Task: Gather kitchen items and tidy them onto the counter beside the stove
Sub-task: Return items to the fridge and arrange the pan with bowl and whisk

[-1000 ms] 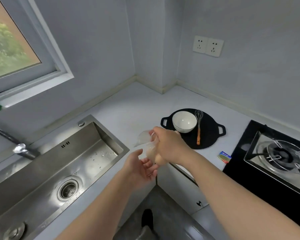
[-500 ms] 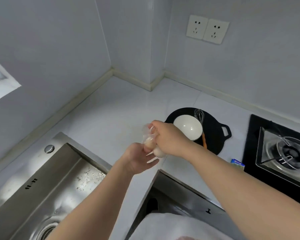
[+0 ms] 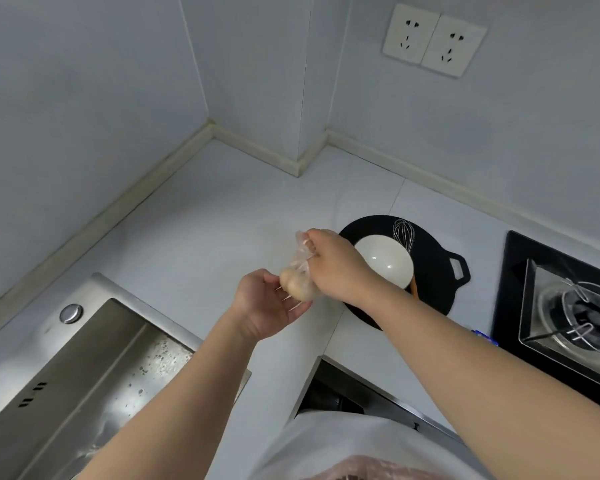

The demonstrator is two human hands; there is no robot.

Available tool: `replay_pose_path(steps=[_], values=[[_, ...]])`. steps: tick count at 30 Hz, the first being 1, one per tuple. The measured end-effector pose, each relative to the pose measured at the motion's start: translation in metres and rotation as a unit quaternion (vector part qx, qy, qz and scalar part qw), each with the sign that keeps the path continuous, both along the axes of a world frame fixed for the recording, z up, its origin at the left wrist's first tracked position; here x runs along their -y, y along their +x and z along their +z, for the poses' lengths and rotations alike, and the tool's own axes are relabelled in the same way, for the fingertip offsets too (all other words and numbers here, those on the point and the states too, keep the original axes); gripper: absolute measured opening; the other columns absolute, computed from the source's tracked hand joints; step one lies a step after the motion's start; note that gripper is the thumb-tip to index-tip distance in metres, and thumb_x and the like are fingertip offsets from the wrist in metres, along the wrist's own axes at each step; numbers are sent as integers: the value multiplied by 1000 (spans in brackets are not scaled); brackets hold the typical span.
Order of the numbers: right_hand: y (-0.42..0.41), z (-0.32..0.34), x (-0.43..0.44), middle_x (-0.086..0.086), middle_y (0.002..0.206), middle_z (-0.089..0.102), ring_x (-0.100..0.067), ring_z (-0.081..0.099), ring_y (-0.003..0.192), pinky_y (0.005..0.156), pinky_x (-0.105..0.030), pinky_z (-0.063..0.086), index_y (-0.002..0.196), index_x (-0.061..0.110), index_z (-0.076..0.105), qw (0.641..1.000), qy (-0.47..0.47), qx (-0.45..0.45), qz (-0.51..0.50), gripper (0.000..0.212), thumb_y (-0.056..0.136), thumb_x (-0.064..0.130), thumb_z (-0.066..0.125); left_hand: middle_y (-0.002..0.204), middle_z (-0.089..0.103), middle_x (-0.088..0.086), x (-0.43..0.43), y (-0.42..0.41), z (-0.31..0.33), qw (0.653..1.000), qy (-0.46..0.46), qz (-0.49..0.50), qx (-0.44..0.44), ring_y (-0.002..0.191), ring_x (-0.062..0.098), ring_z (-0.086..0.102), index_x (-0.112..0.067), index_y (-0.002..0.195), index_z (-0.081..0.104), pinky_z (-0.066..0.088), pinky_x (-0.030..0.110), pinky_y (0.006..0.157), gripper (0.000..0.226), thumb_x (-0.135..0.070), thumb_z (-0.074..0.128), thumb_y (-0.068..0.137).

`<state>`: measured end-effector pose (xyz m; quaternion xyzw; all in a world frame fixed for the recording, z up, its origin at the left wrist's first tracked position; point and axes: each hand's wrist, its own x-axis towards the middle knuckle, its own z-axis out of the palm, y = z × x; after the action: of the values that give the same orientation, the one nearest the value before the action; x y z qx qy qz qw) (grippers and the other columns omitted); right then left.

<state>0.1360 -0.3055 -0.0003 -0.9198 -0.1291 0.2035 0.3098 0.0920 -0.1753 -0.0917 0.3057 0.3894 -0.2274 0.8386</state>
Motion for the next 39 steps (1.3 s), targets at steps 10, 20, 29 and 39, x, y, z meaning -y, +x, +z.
replay_pose_path(steps=[10,20,29,39], values=[[28,-18,13,6,111,45,-11,43,100,64,-11,30,113,18,55,998,24,-27,-59,30,94,5,36,120,68,15,10,25,9,997,53,-37,-40,105,31,65,-4,129,58,52,43,94,44,-26,46,93],[38,-3,85,-1,89,53,-1,53,70,55,-7,36,100,8,52,971,98,36,-215,16,104,11,37,113,70,10,77,69,41,975,175,-117,78,102,26,67,-7,113,64,49,38,100,24,-17,52,95],[40,-4,200,6,85,50,-3,46,71,57,-15,33,99,10,51,929,45,73,-361,17,102,9,34,118,67,8,161,100,64,931,247,-204,174,108,25,66,-9,119,64,50,36,100,24,-15,53,98],[31,-56,298,4,84,51,-18,50,88,69,-25,37,99,16,47,901,4,37,-432,13,98,7,38,138,55,22,223,96,71,932,217,-252,141,128,35,54,5,138,49,46,32,101,36,-2,41,104]])
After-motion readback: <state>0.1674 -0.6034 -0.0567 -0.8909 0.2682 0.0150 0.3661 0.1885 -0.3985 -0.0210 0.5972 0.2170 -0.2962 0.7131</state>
